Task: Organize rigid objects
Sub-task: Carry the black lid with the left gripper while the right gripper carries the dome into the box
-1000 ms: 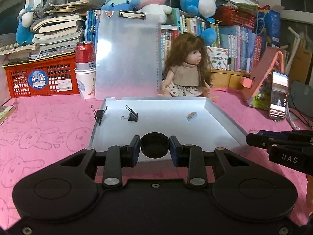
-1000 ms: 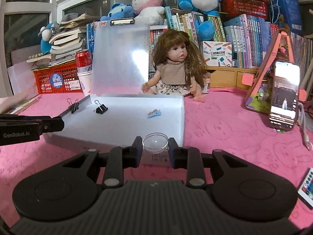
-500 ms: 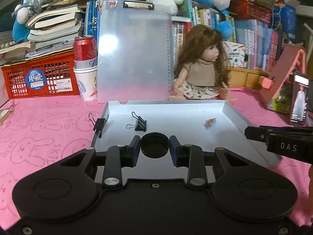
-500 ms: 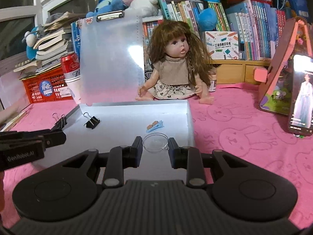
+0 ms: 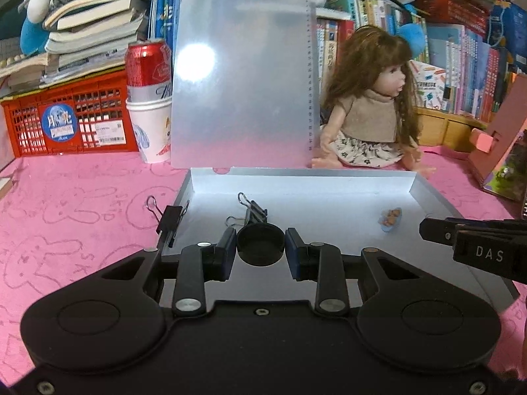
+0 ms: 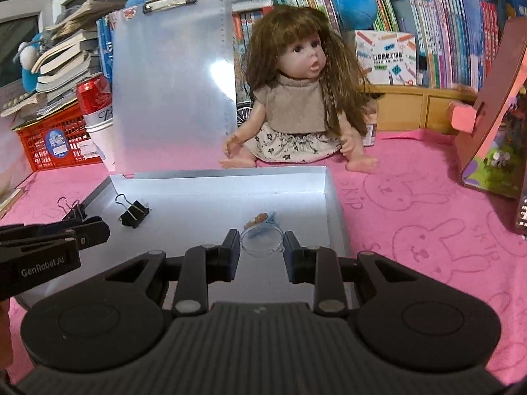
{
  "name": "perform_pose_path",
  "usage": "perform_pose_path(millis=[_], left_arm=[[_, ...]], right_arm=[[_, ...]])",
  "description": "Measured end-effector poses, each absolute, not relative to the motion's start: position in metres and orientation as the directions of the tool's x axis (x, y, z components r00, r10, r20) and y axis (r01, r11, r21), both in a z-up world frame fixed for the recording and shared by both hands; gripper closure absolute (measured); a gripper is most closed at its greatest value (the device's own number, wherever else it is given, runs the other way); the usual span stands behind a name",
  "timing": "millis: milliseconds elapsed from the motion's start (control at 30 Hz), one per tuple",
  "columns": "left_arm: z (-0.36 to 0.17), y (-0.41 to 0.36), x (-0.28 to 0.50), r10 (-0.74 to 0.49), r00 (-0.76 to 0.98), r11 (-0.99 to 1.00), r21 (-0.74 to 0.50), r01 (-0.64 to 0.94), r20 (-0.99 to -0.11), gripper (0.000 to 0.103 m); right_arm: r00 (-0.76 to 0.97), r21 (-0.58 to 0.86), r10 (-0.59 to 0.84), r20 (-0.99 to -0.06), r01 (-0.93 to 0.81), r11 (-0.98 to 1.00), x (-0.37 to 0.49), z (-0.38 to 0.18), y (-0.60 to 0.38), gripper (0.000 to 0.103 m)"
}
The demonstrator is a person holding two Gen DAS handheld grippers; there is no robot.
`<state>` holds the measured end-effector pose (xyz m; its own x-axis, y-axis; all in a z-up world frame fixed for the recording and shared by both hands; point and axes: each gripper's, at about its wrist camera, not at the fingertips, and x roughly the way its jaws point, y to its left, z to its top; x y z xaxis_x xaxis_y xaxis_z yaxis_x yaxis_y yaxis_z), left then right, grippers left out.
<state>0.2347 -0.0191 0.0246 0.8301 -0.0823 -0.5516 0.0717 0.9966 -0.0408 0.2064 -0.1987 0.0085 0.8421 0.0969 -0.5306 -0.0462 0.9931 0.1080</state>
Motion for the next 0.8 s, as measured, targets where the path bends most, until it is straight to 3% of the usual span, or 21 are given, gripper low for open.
perform_pose_path(millis=[800], left_arm=[[0.001, -0.02, 0.267, -0.054, 0.785, 0.998, -0.047, 0.032, -0.618, 0.072]], right_arm=[[0.786, 0.085, 0.078, -0.613, -0.032, 0.996, 0.241, -0.009, -0.189, 0.07]])
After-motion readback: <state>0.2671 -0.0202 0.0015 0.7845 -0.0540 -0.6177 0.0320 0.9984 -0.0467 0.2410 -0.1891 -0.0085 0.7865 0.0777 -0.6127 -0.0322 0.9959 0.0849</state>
